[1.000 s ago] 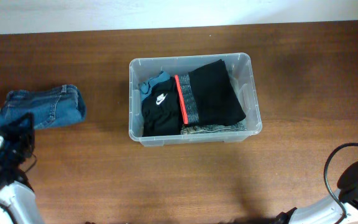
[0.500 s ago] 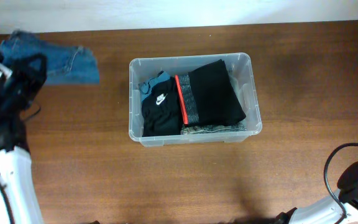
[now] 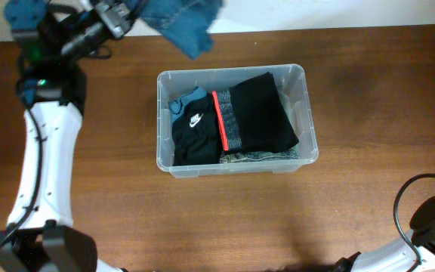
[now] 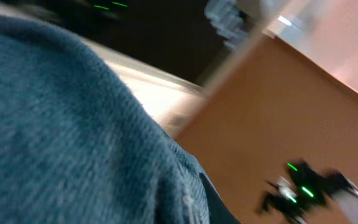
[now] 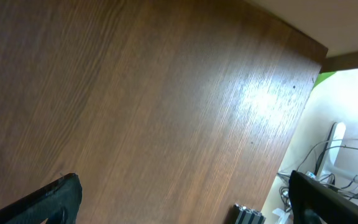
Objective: Pack container
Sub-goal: 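Lift the dark-blue jeans and swing them right over the container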
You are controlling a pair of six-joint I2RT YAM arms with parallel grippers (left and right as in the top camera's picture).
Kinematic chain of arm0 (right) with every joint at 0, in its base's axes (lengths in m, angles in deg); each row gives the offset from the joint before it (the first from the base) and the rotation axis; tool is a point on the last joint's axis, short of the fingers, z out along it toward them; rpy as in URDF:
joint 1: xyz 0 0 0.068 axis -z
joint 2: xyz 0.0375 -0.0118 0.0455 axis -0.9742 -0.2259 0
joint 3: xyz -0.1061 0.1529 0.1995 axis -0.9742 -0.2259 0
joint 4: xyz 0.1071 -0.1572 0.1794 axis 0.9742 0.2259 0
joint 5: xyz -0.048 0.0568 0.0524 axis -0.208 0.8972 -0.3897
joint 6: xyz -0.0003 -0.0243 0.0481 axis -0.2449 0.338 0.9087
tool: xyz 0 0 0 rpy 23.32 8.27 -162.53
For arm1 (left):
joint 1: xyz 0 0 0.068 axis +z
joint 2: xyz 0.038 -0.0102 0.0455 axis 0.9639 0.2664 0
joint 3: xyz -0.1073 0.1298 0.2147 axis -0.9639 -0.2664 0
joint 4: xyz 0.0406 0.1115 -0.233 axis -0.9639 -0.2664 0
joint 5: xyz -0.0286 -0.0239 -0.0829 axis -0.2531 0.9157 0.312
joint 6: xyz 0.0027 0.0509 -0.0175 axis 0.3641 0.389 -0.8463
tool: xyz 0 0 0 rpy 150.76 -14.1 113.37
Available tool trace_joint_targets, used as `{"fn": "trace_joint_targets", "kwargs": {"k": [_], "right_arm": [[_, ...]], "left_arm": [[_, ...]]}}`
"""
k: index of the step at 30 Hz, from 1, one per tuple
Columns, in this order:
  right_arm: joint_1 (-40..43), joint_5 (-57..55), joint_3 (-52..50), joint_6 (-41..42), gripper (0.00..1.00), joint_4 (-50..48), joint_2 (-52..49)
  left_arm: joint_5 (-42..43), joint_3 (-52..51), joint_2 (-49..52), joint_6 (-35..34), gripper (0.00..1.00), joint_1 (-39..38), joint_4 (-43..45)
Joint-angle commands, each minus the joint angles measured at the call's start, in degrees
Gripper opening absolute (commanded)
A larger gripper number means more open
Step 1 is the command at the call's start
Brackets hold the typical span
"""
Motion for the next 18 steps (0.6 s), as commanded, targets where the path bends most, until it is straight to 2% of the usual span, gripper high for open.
{"fn": "trace_joint_targets", "kwargs": {"k": [1, 8, 18], "right_arm": [[0.15, -0.68, 0.17, 0.26, 0.98, 0.04, 0.02], [0.13, -0.66, 0.17, 0.24, 0.99, 0.04, 0.02], [0.13, -0.66, 0.17, 0.26, 0.99, 0.04, 0.02]], "left_arm": [[8.85, 7.98, 1.14, 0.33, 0.01, -3.74, 2.69], [11.63, 9.55, 6.80, 0.55, 0.01, -12.83, 6.67], [15.52, 9.55, 13.44, 0.55, 0.01, -20.50, 12.17]]}}
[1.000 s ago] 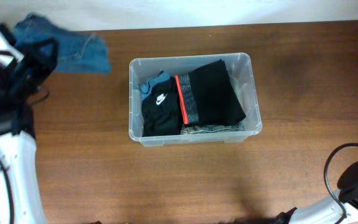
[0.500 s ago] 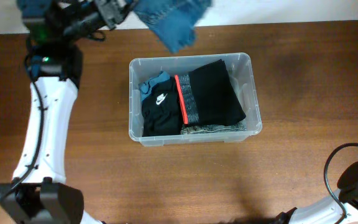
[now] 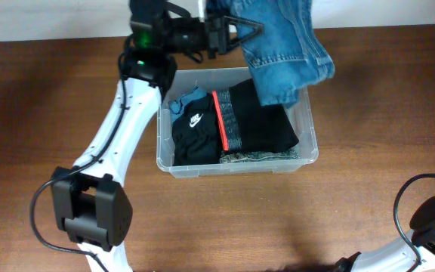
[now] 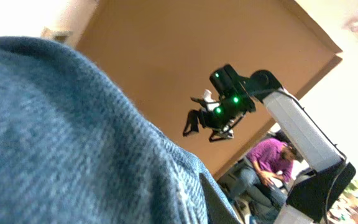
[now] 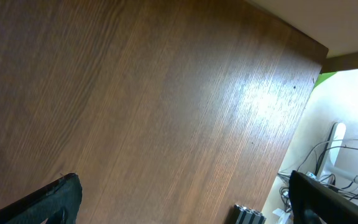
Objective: Pack container
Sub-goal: 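Lift the dark-blue jeans and swing them right over the container, then lower the dark-blue jeans onto the container and release them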
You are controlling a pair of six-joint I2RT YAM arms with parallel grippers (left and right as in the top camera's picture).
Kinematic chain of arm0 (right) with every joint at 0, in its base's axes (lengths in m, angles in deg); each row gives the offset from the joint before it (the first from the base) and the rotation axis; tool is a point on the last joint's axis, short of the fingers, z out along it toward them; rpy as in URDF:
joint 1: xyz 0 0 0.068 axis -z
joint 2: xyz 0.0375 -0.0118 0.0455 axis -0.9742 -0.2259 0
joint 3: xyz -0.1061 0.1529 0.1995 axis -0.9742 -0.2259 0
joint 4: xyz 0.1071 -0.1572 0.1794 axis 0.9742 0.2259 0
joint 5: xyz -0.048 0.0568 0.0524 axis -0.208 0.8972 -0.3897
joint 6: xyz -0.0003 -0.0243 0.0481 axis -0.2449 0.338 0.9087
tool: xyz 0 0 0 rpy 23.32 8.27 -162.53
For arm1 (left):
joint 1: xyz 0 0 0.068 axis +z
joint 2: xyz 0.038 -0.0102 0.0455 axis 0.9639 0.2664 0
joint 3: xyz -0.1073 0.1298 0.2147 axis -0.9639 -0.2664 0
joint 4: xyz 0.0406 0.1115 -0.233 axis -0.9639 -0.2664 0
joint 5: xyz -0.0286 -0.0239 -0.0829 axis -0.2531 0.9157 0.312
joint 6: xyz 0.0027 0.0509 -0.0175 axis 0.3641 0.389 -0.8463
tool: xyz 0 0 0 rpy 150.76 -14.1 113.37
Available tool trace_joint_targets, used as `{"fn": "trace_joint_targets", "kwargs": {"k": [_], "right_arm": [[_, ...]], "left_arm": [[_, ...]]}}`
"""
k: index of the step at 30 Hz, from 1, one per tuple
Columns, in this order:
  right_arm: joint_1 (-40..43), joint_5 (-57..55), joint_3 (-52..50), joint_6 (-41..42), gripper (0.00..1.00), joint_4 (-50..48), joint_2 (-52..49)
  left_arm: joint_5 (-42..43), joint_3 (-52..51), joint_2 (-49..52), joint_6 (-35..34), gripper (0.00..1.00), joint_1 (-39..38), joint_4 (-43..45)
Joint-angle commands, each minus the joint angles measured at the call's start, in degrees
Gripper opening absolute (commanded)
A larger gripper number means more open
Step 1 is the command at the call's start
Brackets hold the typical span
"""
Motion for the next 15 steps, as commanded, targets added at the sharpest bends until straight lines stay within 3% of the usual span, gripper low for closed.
{"fn": "trace_joint_targets", "kwargs": {"k": [1, 7, 15], "right_arm": [[0.13, -0.63, 0.17, 0.26, 0.99, 0.02, 0.02], [0.13, -0.66, 0.17, 0.26, 0.99, 0.02, 0.02], [0.13, -0.66, 0.17, 0.26, 0.99, 0.02, 0.02]], "left_arm": [[3.10, 2.73, -0.44, 0.98, 0.01, -2.05, 3.65], [9.14, 2.73, 1.31, 0.98, 0.01, -2.32, 3.54], [10.84, 2.73, 2.38, 0.98, 0.01, -2.91, 2.14]]}}
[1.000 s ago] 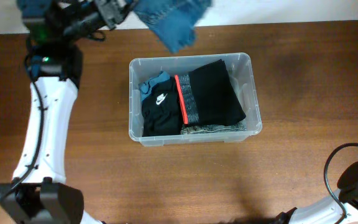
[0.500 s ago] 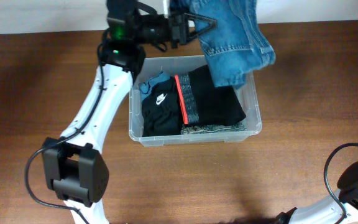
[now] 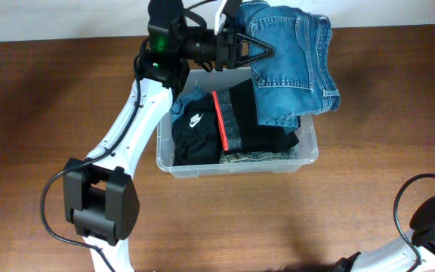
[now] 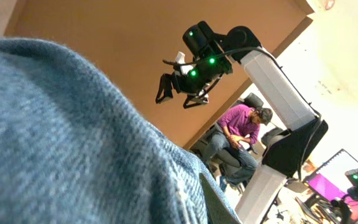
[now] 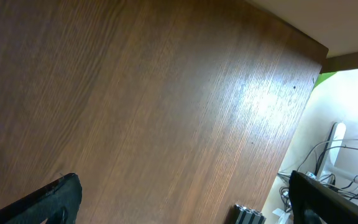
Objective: Pack container
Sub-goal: 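Lower the dark-blue jeans onto the container and release them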
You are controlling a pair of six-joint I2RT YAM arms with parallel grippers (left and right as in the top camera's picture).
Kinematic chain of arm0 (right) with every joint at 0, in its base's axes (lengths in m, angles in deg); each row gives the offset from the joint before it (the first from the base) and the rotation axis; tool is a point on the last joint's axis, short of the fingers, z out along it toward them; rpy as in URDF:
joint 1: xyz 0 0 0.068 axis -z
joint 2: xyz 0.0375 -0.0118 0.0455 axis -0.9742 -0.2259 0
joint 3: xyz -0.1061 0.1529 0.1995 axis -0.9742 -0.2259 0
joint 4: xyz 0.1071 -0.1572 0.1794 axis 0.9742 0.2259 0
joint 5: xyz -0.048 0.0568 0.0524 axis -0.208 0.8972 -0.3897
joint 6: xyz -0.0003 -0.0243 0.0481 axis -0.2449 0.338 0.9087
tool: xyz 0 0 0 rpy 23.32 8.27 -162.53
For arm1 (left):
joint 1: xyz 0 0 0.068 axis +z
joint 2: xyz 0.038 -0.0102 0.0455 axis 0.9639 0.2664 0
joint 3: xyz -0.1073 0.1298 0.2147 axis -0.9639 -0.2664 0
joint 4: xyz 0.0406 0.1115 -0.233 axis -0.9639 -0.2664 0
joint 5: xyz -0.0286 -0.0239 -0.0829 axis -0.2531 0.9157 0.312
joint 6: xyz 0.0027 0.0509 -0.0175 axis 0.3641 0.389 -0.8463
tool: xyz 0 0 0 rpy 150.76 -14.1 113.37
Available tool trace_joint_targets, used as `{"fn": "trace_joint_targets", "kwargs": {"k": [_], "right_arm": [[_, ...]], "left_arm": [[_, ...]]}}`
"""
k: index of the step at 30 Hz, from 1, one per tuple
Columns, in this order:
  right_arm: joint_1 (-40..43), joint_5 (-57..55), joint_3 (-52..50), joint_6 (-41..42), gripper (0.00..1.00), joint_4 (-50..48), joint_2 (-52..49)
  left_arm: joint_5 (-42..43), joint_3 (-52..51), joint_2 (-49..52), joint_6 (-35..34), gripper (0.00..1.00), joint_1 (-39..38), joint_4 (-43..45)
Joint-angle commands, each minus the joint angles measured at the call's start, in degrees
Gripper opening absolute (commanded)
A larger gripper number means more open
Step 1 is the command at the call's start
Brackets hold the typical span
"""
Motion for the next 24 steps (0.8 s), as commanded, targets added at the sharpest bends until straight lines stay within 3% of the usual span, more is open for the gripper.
{"fn": "trace_joint_targets", "kwargs": {"k": [1, 24], "right_arm": [[0.13, -0.66, 0.17, 0.26, 0.99, 0.02, 0.02], [0.13, -0.63, 0.17, 0.26, 0.99, 0.02, 0.02]], "left_arm": [[1.46, 2.71, -0.61, 1.01, 0.01, -0.33, 0.70], [4.68, 2.01, 7.15, 1.05, 0.01, -2.82, -1.07]]}}
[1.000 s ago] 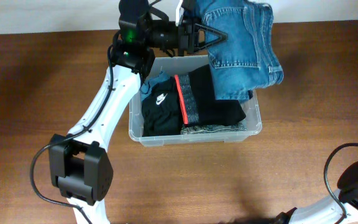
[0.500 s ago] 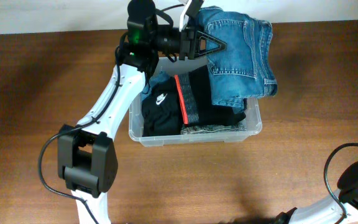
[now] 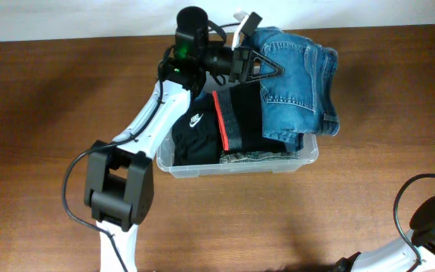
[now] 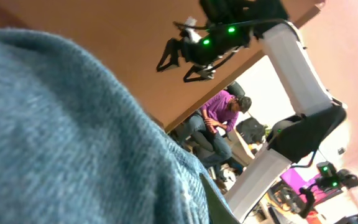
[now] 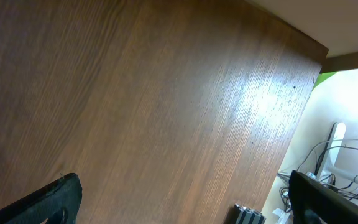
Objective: Pack container
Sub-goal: 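Lower the dark-blue jeans onto the container and release them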
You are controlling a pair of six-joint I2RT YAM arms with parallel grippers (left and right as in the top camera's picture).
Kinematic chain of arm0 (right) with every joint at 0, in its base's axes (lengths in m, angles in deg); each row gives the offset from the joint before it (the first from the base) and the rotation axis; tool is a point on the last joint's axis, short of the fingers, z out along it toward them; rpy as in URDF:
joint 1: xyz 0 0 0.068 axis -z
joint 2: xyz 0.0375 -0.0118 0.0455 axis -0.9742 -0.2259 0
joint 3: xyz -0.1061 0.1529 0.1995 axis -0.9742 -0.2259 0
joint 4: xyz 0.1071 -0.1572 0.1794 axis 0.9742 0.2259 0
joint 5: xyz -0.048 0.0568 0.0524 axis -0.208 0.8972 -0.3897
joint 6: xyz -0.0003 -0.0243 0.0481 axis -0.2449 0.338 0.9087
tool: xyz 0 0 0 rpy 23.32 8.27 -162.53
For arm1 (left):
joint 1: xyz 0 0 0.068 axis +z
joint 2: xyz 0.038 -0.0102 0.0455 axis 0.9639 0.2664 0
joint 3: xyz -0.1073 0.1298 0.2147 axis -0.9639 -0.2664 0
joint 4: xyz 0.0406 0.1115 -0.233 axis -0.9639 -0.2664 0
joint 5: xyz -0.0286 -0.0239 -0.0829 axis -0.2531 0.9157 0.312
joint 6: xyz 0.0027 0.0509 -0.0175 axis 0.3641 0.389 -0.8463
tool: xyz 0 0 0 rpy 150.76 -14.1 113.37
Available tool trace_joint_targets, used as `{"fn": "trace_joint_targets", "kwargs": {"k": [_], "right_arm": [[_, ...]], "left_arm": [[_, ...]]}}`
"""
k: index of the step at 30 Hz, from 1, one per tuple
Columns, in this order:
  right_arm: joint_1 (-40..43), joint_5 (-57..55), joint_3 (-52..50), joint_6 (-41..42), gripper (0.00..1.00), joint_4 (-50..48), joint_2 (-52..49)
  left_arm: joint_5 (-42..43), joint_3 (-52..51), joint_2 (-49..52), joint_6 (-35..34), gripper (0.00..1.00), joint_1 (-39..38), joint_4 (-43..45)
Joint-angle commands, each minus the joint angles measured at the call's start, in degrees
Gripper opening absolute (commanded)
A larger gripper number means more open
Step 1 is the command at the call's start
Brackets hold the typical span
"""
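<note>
A clear plastic container [image 3: 235, 167] sits mid-table with folded dark clothes in it: a black garment with a red stripe [image 3: 242, 121] and a black one with a white logo [image 3: 194, 130]. My left gripper [image 3: 265, 67] is shut on a pair of folded blue jeans [image 3: 300, 83], which hang over the container's right half and its right rim. In the left wrist view the denim [image 4: 73, 137] fills most of the frame and hides the fingers. My right gripper [image 5: 185, 205] is open over bare wood, far from the container.
The wooden table [image 3: 66, 113] spreads out on every side of the container. My right arm's base sits at the front right corner. Beyond the table edge in the right wrist view are cables [image 5: 334, 155] and a metal rail [image 5: 248, 215].
My left gripper has shifted right and lower with the jeans. They now droop further down over the container's right side. The right arm has not moved.
My left gripper first held the jeans at the table's back edge, left of the container. Then it held them above the container's back right. Then they spread over its right half, and now they sit lower there. The right gripper stayed open and still.
</note>
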Motion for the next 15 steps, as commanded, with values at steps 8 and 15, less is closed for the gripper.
{"fn": "trace_joint_targets", "kwargs": {"k": [8, 15], "right_arm": [[0.15, -0.66, 0.17, 0.26, 0.99, 0.04, 0.02], [0.15, -0.66, 0.17, 0.26, 0.99, 0.04, 0.02]], "left_arm": [[0.70, 2.01, -0.63, 1.01, 0.01, 0.50, -0.90], [-0.83, 2.01, -0.63, 0.98, 0.01, 2.32, -4.48]]}}
